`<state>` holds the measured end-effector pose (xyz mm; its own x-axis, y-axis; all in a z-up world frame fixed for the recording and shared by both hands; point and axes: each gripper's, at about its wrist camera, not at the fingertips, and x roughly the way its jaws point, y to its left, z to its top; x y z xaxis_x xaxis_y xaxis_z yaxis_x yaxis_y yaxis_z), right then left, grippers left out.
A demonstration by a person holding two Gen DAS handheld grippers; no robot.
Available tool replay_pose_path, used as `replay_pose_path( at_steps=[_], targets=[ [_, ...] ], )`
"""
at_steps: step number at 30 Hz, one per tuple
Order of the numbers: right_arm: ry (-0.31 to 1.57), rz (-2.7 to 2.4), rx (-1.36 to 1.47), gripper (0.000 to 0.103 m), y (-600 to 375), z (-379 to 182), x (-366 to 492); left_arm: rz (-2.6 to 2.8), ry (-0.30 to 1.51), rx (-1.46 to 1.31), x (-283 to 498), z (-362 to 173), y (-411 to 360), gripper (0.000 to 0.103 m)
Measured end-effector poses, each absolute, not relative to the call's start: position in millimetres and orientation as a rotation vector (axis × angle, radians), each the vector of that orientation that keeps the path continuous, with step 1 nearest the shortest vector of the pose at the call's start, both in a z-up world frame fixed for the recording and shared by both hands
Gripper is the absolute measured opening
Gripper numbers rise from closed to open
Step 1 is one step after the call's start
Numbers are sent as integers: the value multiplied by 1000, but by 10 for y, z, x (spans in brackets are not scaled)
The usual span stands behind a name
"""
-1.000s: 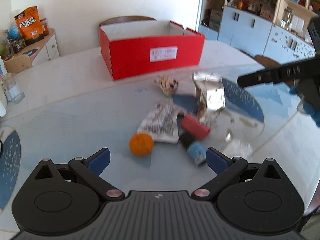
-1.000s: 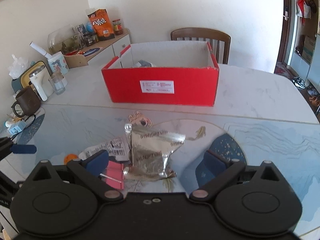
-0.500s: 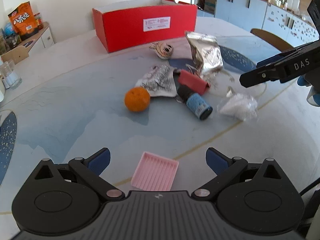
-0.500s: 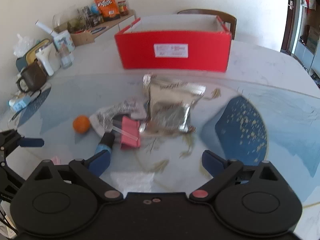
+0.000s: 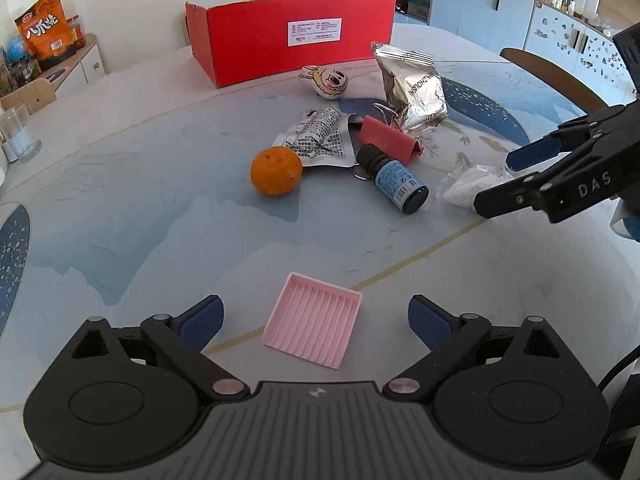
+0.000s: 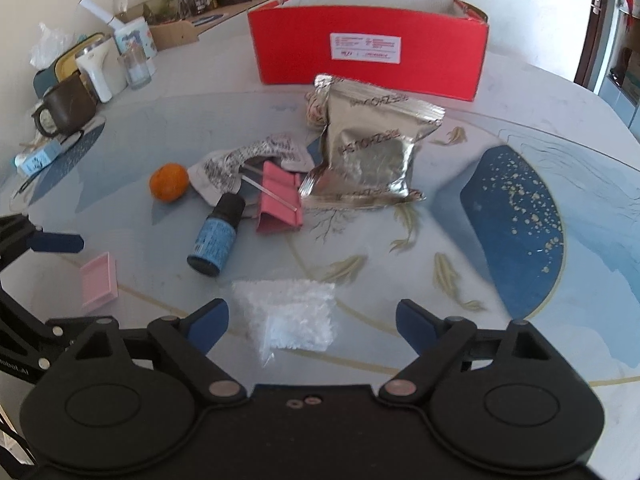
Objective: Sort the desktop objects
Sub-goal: 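Grasp the pink ridged tray with left gripper while right grasps the clear plastic bag, then carry the pink tray and clear plastic bag over the red box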
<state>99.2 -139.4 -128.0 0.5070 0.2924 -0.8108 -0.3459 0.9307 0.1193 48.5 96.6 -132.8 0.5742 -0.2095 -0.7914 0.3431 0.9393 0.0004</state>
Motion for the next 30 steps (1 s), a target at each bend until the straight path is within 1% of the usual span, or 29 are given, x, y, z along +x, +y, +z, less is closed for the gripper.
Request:
replay_pose_path(
  at_steps=[1, 5, 8, 10, 12, 14, 15, 16, 18, 19, 20, 22, 27, 30],
  targets=[
    [967, 388, -69, 88, -1378, -1289, 987, -327, 903, 160, 483, -1327, 968, 98],
    [976, 401, -94, 83, -1327, -1316, 994, -337, 909, 164, 479, -1331, 967, 88],
    [983, 408, -98, 80, -1311, -1330, 1004, -343, 905, 171, 474, -1327, 967, 84],
    [983, 410, -101, 80, -1310, -1334, 1004, -346, 905, 176, 475, -1322, 963, 82],
    [981, 413, -104, 80, -1308, -1337, 1002, -348, 901, 183, 470, -1315, 956, 76],
    [983, 413, -110, 79, -1303, -1336, 1006, -352, 899, 185, 471, -1304, 946, 68],
    [984, 413, -111, 77, -1299, -1333, 1009, -354, 898, 185, 468, -1301, 940, 66],
    [985, 415, -109, 75, -1299, -1331, 1009, -356, 897, 186, 467, -1295, 930, 62],
    [983, 417, -115, 70, -1292, -1328, 1008, -359, 896, 189, 465, -1288, 910, 56],
    [983, 416, -119, 68, -1288, -1326, 1008, -360, 896, 192, 463, -1285, 897, 52],
    [981, 418, -123, 63, -1283, -1322, 1005, -359, 896, 196, 463, -1281, 886, 47],
    [980, 419, -130, 55, -1275, -1311, 1006, -360, 900, 195, 471, -1273, 869, 43],
    [985, 410, -125, 48, -1284, -1296, 1023, -347, 911, 179, 487, -1269, 864, 43],
    [994, 411, -113, 45, -1305, -1280, 1033, -344, 921, 154, 505, -1257, 870, 43]
  ],
)
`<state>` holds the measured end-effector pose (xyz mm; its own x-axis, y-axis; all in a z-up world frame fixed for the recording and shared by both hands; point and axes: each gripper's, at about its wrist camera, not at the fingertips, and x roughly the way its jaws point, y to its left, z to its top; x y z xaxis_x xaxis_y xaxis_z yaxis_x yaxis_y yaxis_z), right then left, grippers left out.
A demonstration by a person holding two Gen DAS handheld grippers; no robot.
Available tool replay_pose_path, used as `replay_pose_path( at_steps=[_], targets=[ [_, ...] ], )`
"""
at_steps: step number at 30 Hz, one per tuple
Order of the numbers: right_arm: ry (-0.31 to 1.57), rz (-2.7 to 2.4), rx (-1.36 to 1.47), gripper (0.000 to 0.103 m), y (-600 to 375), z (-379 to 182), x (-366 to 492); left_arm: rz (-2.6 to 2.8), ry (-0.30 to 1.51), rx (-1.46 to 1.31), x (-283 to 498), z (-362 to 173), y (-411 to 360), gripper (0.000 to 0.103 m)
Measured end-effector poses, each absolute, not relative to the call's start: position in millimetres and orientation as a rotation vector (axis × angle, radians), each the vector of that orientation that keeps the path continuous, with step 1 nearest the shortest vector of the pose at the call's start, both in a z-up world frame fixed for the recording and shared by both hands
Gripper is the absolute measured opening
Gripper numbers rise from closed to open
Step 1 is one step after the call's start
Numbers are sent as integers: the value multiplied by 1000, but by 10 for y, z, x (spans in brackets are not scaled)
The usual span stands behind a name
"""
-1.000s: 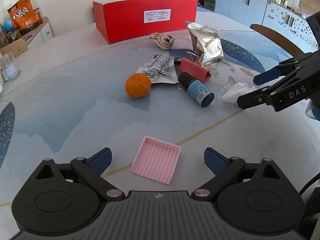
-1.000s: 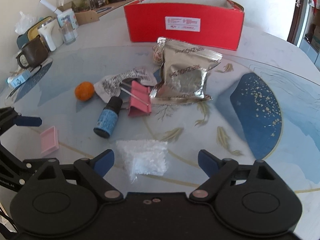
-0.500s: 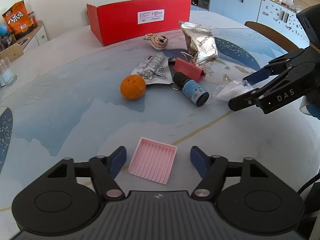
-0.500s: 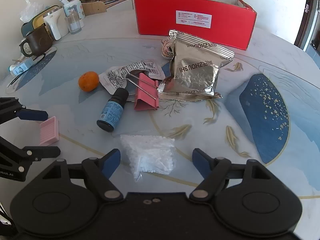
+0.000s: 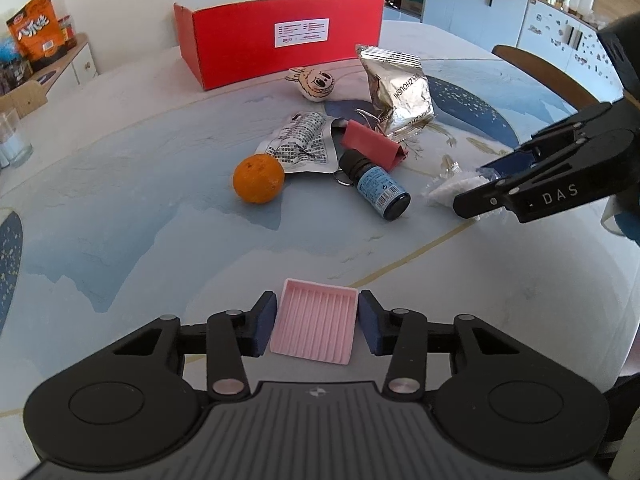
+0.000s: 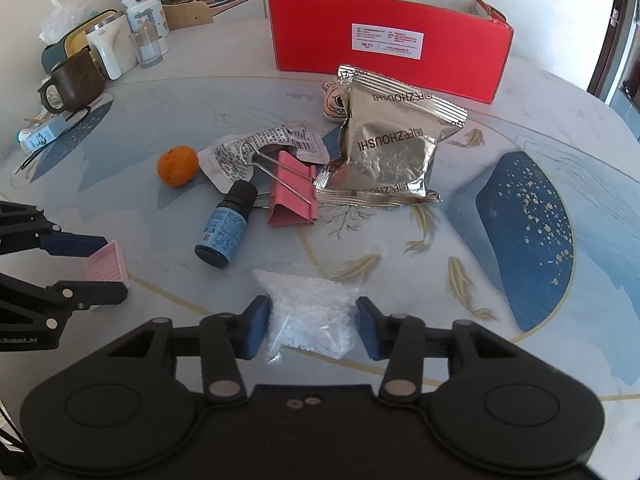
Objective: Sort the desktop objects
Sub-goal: 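Carry the pink tray and clear plastic bag over the red box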
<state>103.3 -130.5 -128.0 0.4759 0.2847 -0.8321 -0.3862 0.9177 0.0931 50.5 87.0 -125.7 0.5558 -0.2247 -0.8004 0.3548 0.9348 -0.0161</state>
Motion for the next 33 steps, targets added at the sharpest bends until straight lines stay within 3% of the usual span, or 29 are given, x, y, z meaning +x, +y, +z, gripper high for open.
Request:
replay_pose_path(
  at_steps=[33],
  targets=[
    [859, 402, 29, 41, -1543, -450, 1173, -307, 841, -31, 918, -470, 689, 43]
  ],
)
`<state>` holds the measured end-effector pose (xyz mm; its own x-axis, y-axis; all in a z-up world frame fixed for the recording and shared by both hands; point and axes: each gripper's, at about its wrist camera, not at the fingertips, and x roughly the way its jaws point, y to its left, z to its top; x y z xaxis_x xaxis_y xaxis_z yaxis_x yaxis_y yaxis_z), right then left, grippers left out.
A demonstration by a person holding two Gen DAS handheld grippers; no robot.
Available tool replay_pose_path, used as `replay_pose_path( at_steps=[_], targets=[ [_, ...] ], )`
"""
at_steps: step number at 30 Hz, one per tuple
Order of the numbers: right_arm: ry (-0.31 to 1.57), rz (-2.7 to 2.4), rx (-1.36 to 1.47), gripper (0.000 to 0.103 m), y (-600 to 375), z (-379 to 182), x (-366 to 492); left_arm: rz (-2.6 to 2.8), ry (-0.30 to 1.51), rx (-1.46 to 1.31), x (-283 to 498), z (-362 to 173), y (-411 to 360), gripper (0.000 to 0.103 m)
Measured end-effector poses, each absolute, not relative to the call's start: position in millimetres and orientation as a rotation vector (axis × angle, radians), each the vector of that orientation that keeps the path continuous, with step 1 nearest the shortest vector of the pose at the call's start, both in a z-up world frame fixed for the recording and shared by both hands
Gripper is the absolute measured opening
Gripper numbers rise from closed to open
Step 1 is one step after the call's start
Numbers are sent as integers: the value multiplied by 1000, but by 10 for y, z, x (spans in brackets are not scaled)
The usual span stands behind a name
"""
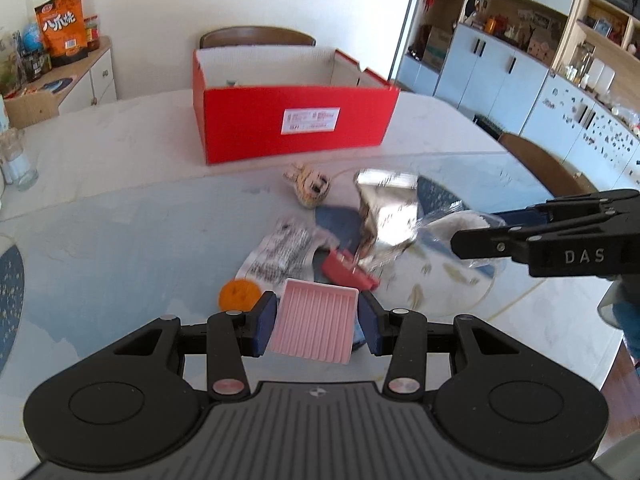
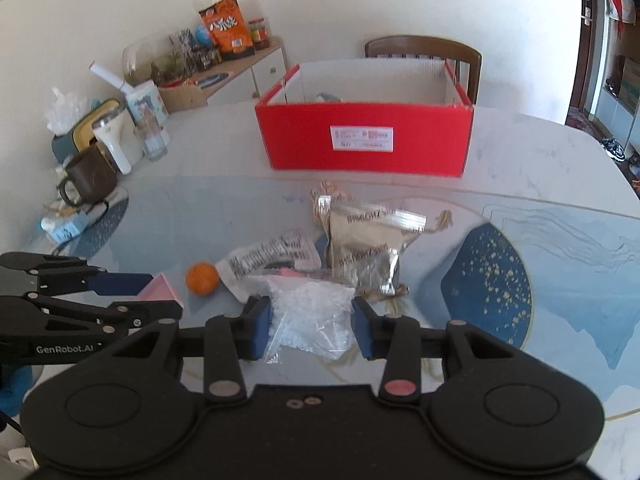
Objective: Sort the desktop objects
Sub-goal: 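Carry the pink tray and clear plastic bag over the red box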
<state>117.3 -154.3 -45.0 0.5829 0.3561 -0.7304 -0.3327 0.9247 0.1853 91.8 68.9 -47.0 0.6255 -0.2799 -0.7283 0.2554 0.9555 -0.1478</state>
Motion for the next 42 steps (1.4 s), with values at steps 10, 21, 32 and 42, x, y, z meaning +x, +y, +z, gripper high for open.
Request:
replay_pose_path(
  at_steps=[10, 21, 32, 42],
  targets=[
    [810, 412, -10, 41, -1557, -146, 1353, -309, 789, -56, 1188, -149, 686, 43],
    [770, 450, -34, 41, -1530, 167, 1652, -300, 760, -49, 1560, 107, 689, 43],
    [712, 461, -52, 41, -1494, 412, 2013, -268, 690, -41, 2027, 435, 685, 43],
    [670, 465, -59, 41, -1518, 625, 2459, -242, 640, 0, 2549, 675, 651, 43]
  ],
)
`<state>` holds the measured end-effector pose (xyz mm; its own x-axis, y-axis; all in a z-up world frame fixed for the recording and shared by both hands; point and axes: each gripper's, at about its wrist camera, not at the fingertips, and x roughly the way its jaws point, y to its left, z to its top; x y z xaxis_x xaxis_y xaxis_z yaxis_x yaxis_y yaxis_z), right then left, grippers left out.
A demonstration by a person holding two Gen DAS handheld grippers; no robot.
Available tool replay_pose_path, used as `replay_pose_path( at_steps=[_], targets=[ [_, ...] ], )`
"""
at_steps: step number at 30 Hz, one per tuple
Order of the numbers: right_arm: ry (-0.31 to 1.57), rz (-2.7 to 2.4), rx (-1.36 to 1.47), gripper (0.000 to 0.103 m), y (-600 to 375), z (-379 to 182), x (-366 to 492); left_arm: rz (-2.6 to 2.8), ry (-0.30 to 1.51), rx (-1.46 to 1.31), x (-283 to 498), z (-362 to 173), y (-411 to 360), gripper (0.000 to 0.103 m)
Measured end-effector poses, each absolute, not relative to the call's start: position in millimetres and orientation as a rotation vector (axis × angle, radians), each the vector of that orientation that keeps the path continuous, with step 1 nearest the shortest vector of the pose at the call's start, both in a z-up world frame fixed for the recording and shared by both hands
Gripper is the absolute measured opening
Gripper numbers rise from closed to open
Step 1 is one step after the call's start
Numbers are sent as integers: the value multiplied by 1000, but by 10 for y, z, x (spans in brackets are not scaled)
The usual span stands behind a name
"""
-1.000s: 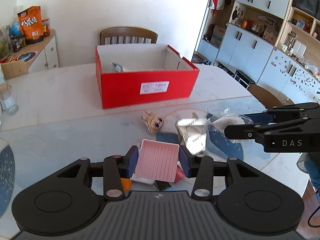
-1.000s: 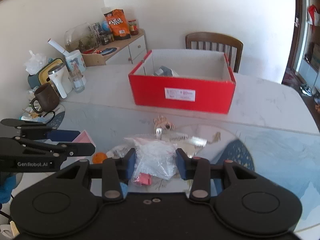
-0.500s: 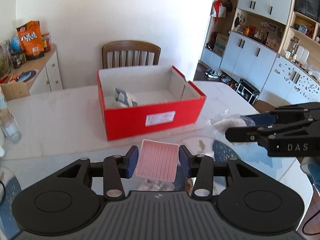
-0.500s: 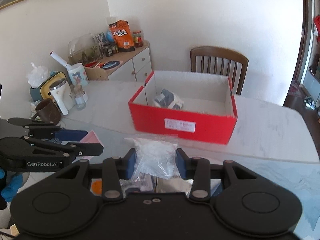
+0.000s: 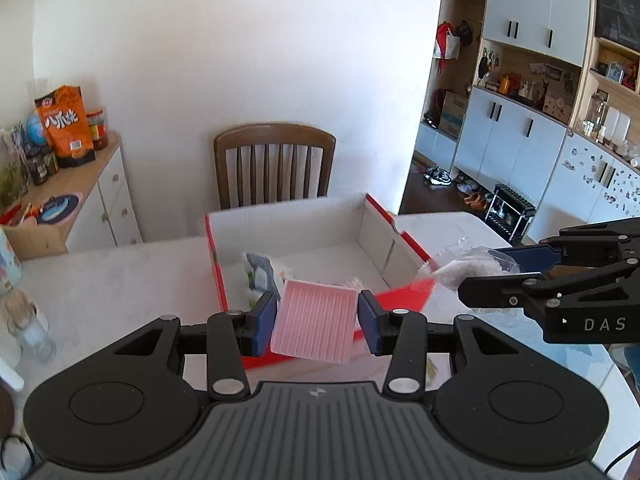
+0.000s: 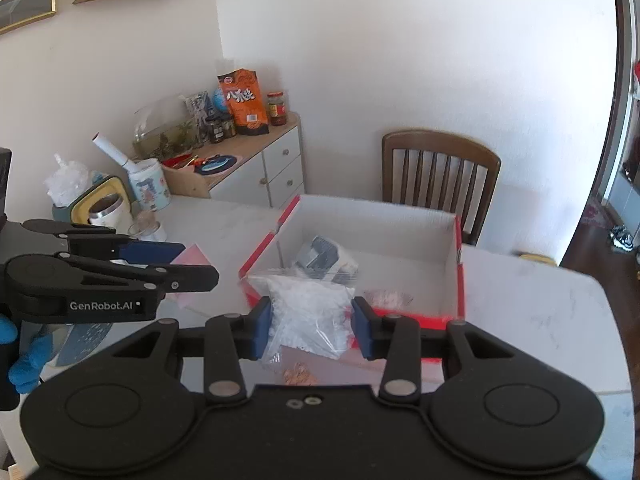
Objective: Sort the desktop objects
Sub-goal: 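Carry the pink tray and clear plastic bag over the red box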
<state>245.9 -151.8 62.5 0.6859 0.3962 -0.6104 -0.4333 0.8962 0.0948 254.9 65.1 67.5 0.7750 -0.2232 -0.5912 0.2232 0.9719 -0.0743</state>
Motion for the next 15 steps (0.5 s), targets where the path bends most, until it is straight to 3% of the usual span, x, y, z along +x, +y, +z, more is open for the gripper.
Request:
replay_pose_path(
  at_steps=[15],
  targets=[
    [663, 431, -131, 41, -1465, 588, 3128, -180, 674, 54, 3359, 670, 569, 43]
  ],
)
